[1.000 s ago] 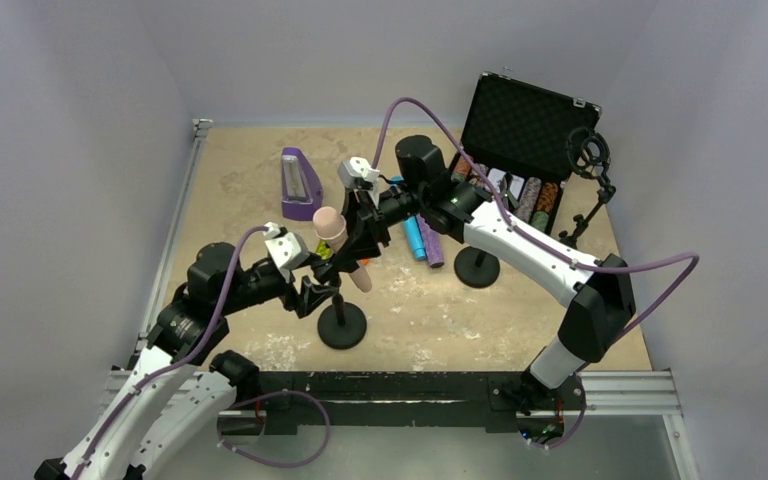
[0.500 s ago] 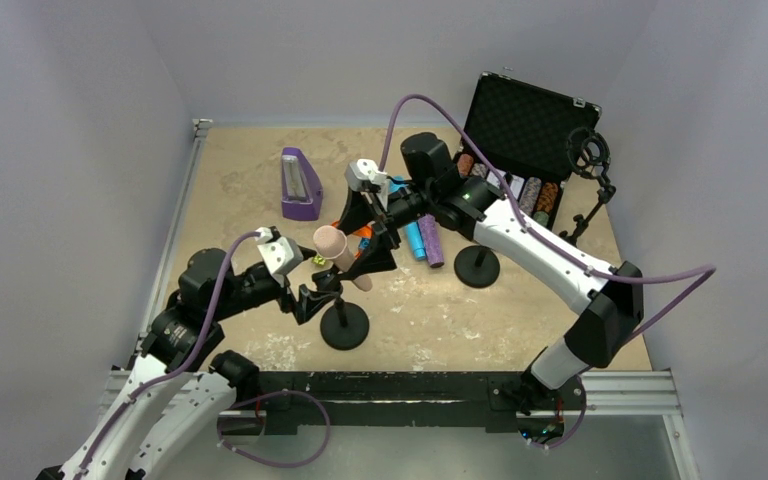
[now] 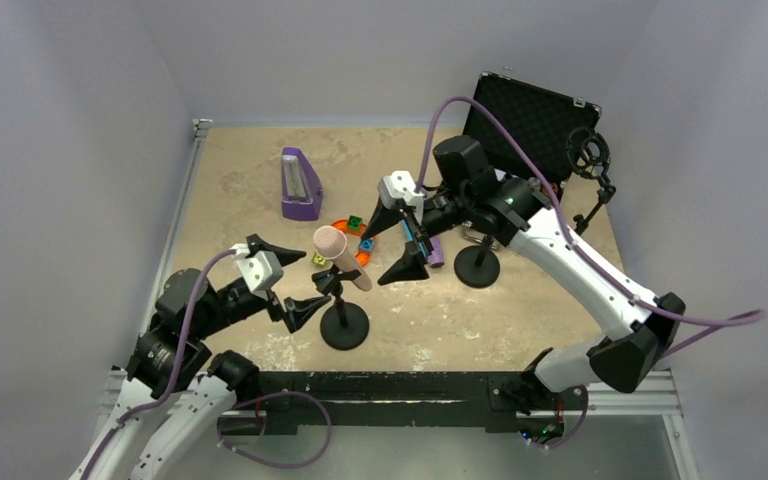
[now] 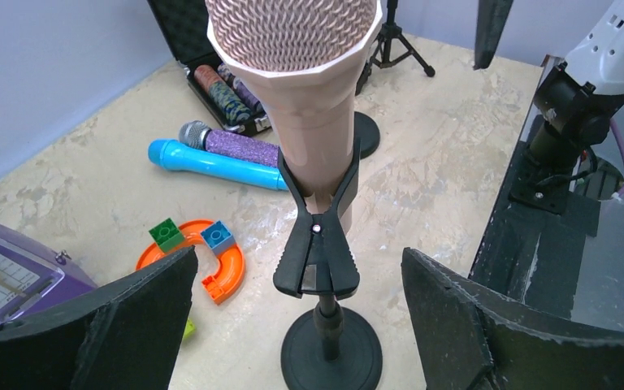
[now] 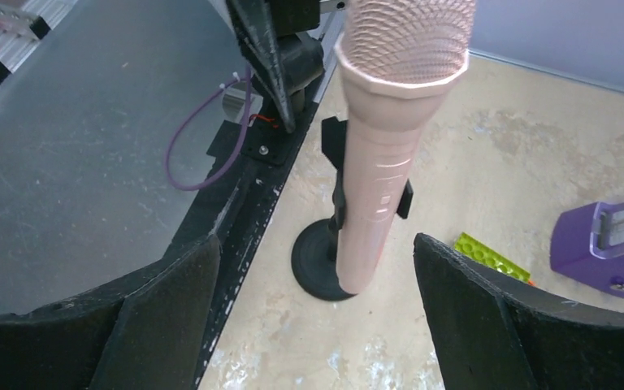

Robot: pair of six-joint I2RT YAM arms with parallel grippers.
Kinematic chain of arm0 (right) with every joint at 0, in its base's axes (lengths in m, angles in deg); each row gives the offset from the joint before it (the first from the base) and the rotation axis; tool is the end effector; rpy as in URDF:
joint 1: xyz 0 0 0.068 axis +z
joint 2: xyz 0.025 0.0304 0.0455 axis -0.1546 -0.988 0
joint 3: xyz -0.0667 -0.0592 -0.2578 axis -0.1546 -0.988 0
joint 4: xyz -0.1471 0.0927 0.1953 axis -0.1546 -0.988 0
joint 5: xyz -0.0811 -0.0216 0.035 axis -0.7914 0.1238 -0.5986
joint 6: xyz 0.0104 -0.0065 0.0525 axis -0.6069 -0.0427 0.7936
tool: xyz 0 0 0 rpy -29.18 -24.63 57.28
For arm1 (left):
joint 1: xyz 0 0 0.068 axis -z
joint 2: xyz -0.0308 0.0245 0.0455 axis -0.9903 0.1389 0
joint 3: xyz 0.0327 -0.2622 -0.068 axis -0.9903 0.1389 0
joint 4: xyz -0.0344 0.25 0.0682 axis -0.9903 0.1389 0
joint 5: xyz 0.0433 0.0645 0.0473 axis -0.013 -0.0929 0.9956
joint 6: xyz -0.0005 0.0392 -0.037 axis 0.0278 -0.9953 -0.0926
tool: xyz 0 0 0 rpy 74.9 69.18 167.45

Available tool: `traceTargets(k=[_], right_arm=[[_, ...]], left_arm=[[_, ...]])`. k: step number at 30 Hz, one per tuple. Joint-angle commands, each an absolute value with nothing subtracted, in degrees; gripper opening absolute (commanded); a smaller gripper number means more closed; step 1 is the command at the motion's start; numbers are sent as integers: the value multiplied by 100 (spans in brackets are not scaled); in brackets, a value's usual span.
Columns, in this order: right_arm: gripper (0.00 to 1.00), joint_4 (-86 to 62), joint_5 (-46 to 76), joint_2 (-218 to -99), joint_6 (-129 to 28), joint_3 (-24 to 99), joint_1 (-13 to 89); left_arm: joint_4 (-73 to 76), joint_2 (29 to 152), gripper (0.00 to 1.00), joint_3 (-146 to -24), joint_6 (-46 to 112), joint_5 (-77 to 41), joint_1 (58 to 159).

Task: Attach the microphones to the stand

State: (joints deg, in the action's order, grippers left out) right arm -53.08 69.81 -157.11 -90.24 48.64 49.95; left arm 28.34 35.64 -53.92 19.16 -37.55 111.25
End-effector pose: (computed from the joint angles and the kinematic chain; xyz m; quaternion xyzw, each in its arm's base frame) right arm 0.1922 0.2093 0.4110 -0.6487 0.4617 0.4825 0.3649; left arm 0.0680 -0.0572 0.3393 0.3494 0.6434 -0.3283 0.5969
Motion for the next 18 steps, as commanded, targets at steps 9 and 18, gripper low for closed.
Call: traceTargets(k=[9,18], right_arm=[[92,-6010,6661,-14420,-10078,3615,4685],[93,-5955,7364,-13870,-10421,2561,4588]], left_arm=[[2957,3290,99,-5242,3491,-3042,11099],[2757,2554,99,-4557,4377,-2501,11111]])
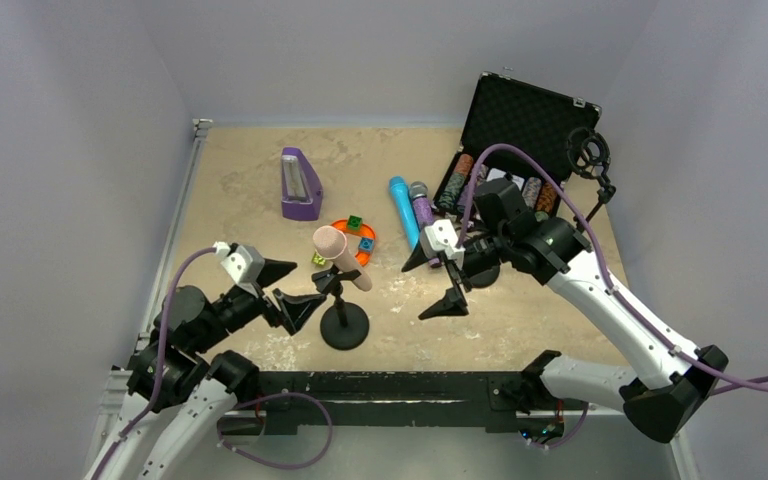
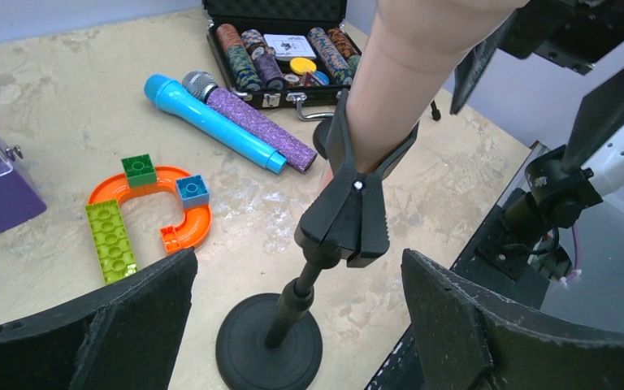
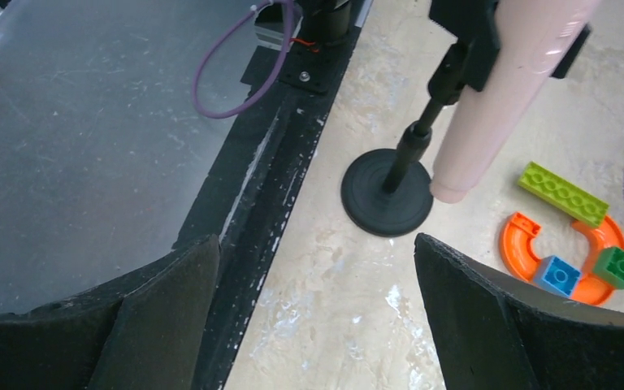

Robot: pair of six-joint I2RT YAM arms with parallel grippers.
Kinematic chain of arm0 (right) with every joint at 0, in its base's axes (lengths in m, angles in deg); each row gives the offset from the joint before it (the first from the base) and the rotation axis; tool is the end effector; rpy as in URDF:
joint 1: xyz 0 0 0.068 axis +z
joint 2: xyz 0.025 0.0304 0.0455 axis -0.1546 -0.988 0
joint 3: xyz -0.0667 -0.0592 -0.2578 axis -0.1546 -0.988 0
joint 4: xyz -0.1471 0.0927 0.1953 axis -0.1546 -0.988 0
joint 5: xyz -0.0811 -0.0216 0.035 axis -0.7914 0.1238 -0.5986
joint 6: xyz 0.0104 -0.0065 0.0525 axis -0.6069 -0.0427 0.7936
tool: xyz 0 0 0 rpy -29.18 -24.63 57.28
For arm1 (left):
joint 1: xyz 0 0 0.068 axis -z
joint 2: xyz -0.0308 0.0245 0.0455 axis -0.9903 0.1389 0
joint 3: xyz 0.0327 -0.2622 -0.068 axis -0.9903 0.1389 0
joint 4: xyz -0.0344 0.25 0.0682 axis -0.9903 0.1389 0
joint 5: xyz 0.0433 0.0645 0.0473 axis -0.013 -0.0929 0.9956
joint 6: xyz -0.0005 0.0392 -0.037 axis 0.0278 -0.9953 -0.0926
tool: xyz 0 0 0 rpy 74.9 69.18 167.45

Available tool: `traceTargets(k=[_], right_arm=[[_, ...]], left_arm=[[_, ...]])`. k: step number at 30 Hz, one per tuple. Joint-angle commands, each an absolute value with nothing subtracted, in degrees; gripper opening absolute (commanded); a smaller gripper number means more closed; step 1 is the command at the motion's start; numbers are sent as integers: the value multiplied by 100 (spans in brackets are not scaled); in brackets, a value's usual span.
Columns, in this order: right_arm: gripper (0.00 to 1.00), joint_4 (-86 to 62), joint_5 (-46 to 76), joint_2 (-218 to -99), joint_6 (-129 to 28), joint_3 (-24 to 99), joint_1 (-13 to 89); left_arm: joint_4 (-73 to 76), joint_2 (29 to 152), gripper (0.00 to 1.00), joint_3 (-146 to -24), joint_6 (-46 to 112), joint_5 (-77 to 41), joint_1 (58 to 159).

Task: Attach the microphones to the stand

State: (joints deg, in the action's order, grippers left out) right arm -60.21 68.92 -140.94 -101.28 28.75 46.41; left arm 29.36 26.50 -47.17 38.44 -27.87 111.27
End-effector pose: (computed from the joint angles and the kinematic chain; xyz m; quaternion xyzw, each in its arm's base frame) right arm 0.1448 0.1506 0.3584 -0.6669 0.4775 0.4509 0.3521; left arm 0.0574 -0.0450 0.3098 0.1829 0.7028 -0.3746 0.5765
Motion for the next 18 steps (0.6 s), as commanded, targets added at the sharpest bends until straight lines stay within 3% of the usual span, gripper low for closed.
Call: traceTargets(k=[1,18], right_arm=[[93,-5935,7387,-13836,-10448,2501,4572],[96,-5388,7601,-13442,-10444,1932,4199]], left_arm=[[2776,2568,99,-4527,4414,-2475,11111],[2332,2458,98,-3677,5033,-2732,11119]])
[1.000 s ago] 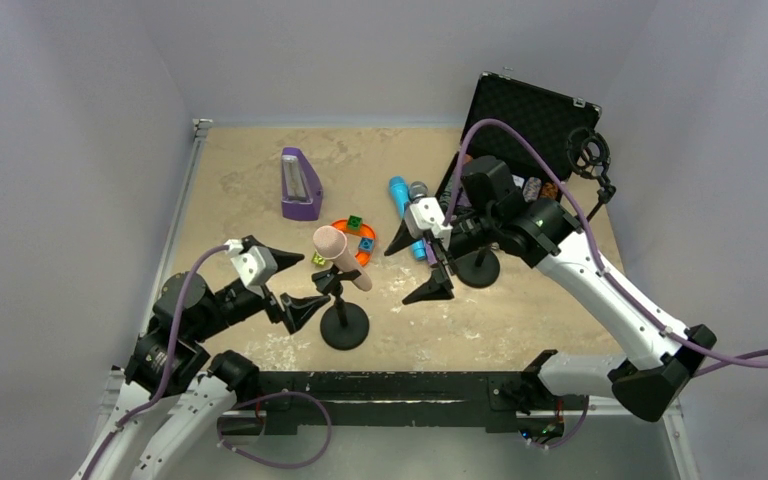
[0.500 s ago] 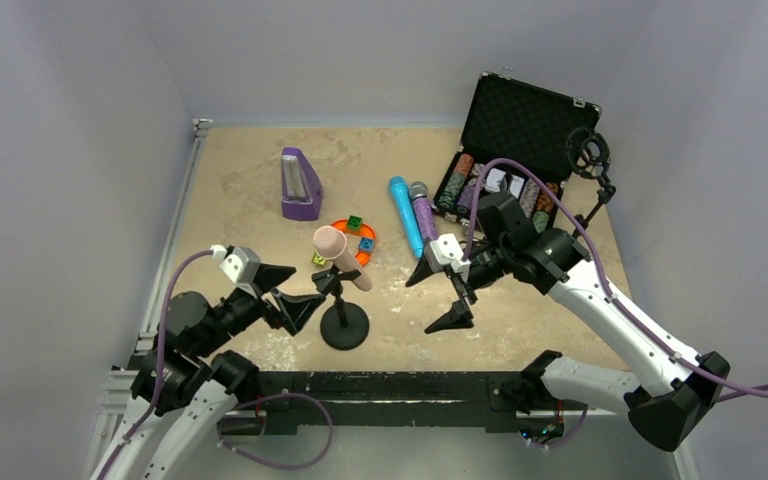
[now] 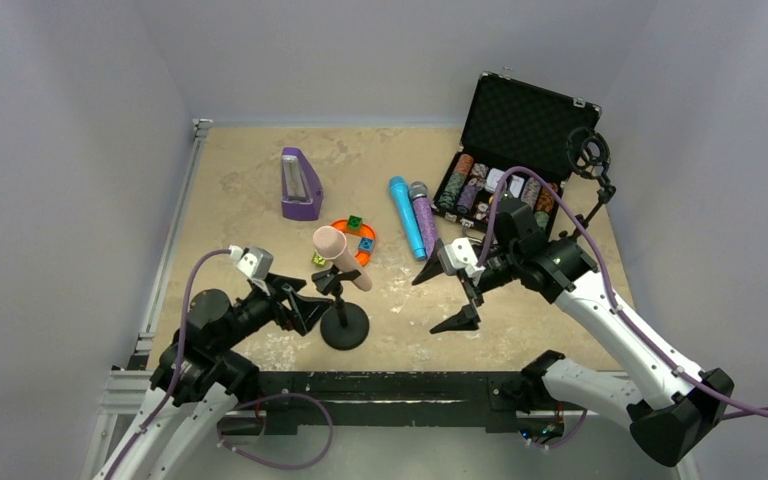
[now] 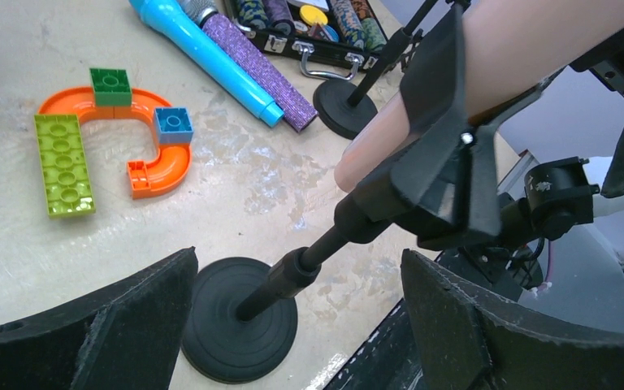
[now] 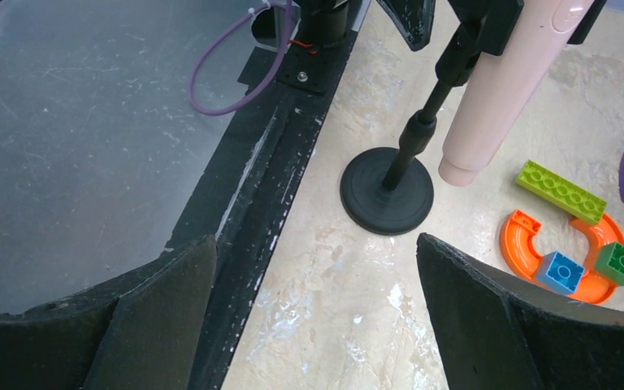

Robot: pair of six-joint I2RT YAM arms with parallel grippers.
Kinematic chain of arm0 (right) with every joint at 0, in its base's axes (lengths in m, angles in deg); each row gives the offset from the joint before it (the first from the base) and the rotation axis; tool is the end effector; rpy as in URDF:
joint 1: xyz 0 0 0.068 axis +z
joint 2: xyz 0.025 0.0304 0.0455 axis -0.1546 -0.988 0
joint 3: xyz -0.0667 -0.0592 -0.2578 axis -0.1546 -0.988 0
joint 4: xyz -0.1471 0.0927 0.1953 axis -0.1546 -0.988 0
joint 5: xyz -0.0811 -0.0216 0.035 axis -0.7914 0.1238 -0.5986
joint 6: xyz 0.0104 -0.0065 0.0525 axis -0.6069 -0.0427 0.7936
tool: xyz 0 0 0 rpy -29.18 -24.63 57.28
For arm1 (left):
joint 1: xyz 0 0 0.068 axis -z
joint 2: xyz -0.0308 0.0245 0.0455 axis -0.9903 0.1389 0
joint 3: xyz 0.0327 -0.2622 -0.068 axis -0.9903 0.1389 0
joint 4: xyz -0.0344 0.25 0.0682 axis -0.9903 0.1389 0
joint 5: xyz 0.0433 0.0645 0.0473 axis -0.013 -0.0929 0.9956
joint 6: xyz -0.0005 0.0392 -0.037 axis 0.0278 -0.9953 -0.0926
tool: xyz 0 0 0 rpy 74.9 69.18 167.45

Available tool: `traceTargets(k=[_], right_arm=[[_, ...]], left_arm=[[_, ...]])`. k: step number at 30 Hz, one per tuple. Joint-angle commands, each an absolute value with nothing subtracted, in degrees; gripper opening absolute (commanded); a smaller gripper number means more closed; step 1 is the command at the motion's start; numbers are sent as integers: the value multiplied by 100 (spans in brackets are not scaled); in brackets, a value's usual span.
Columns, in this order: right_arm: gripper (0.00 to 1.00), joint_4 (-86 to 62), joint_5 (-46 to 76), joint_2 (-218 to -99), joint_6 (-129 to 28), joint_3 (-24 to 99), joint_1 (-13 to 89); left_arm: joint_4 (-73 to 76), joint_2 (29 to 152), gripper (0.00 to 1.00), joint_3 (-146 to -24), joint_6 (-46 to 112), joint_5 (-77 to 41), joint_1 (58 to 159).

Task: Attach the microphones to the stand

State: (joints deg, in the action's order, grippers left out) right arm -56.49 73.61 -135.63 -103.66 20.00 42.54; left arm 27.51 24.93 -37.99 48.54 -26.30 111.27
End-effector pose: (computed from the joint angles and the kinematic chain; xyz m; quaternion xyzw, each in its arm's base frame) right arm 0.1383 0.1311 0.3340 -0.6583 0.4610 0.4632 0.3735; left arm 0.0716 -0.0519 0.2637 0.1062 0.7511 -0.4026 0.5123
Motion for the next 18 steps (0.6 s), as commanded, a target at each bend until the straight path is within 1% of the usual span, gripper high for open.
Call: traceTargets(k=[1,7,13,18], right_arm=[[96,-5374,7602,-13437,-10449,1915,4190],[96,-5544,7635,-13562,-10613,1972,4180],[97,-5577,7655,-13602,-10650,1982,4185],[97,-5582,7655,-13603,-10664,1973,4179]], left_arm=[[2287,2476,98,-3633,5031,-2718,11120],[1679,2723,97,-3150,5018,-2766,11128],[593,2887,94,-2784,4905,-2645,11137],[-468,3367,88,-2596,4822,-2977,11176]])
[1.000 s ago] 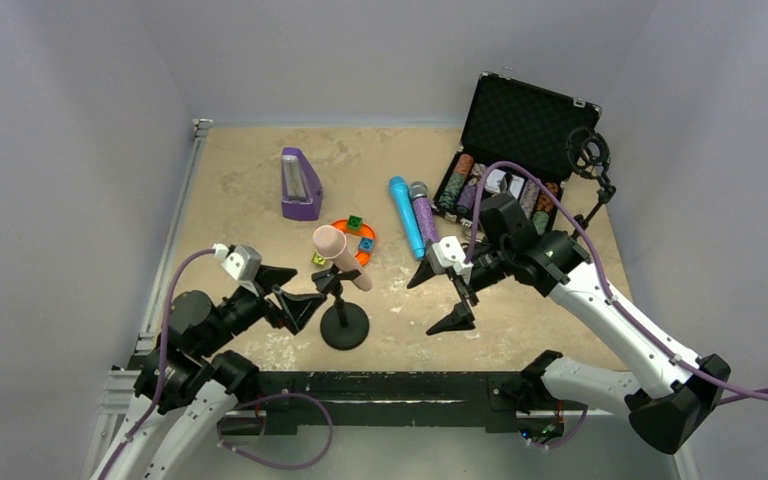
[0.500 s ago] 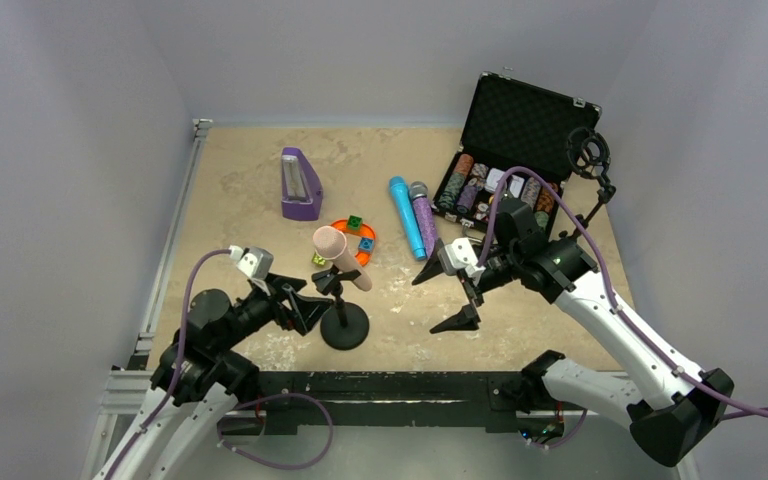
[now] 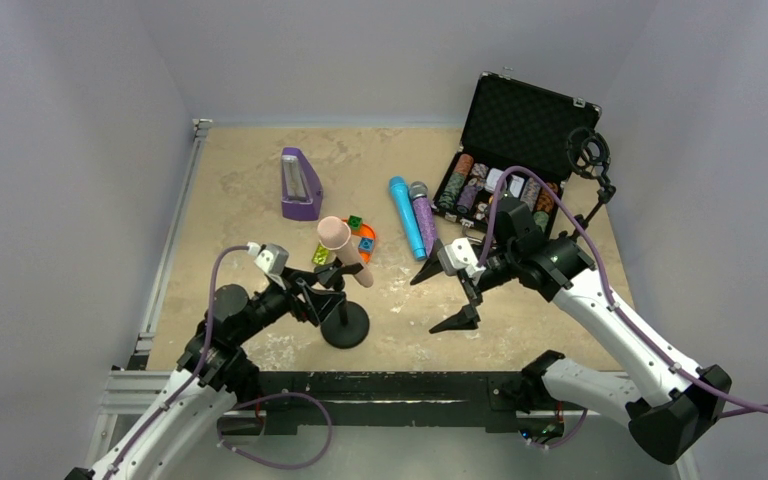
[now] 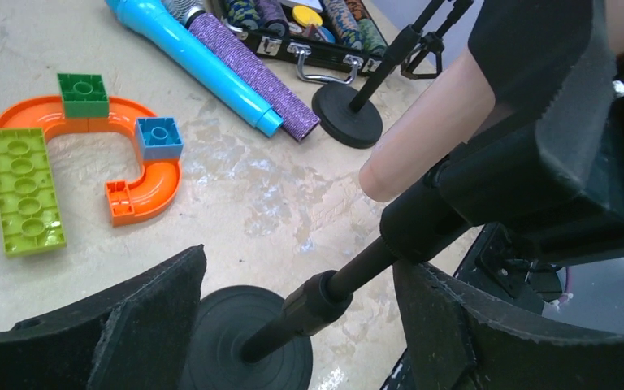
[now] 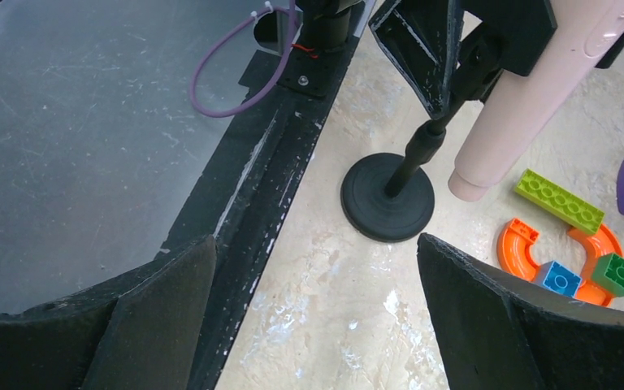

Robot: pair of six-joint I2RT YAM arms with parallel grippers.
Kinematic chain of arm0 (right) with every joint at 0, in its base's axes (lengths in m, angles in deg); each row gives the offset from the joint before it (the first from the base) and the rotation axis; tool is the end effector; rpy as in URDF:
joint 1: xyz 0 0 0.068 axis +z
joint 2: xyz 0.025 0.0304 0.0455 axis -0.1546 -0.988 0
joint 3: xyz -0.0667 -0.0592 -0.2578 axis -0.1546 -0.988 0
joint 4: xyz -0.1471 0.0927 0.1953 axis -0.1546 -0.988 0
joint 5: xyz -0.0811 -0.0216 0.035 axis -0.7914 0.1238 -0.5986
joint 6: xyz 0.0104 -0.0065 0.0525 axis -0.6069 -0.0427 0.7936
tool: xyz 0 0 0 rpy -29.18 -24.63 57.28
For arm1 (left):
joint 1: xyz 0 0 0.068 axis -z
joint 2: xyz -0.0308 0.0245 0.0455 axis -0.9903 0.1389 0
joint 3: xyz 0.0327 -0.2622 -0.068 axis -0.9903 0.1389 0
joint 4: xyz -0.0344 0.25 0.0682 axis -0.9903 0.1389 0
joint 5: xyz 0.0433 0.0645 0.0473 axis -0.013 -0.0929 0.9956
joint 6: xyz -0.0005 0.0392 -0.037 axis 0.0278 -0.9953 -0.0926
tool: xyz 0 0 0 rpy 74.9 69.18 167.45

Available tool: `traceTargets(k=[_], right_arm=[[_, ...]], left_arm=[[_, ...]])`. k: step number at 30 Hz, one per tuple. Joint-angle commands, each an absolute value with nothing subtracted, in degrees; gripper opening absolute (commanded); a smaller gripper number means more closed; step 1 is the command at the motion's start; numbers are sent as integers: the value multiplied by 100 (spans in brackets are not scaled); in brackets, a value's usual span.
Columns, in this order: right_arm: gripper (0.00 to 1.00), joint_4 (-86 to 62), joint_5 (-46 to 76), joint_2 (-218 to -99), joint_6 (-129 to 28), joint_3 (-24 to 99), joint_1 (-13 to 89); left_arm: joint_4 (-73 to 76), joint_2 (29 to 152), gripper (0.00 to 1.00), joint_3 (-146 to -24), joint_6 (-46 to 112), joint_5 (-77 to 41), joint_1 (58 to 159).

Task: Attach the microphones to the stand

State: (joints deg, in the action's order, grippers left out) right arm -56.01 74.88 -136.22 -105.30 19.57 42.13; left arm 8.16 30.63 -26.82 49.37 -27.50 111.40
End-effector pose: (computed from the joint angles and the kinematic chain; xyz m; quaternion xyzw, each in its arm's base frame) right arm 0.1409 0.1316 0.3310 -0.6614 0.4501 0.4667 0.3771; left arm 0.0990 -0.0683 0.2246 0.1107 0.7364 -0.4191 0.5194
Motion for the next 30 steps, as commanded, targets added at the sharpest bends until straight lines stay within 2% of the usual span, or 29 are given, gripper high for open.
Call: traceTargets(k=[1,7,14,19,30], right_arm=[[97,-5582,7655,-13597,-10668,1973,4180],[97,-5599,7661,-13608,-10689,1973,4185],[97,-5731,7676,-13695,-10753,2051,4182],[97,-5740,7672,-13698,-10762,2052,4172],[97,-5767,7657,-13695,-10795,2053,4164]], left_arm=[[-621,3462,85,-2591,4770,-3140,11188],[-1135,3744,74,-2514,4673,-3503,11260],[-1346,4107,39,-2637,4628,-3880,11294],[-1296,4039,0,-2742,4543,-3866,11291],[-248,3837,0,-3724,3975,-3437,11290]])
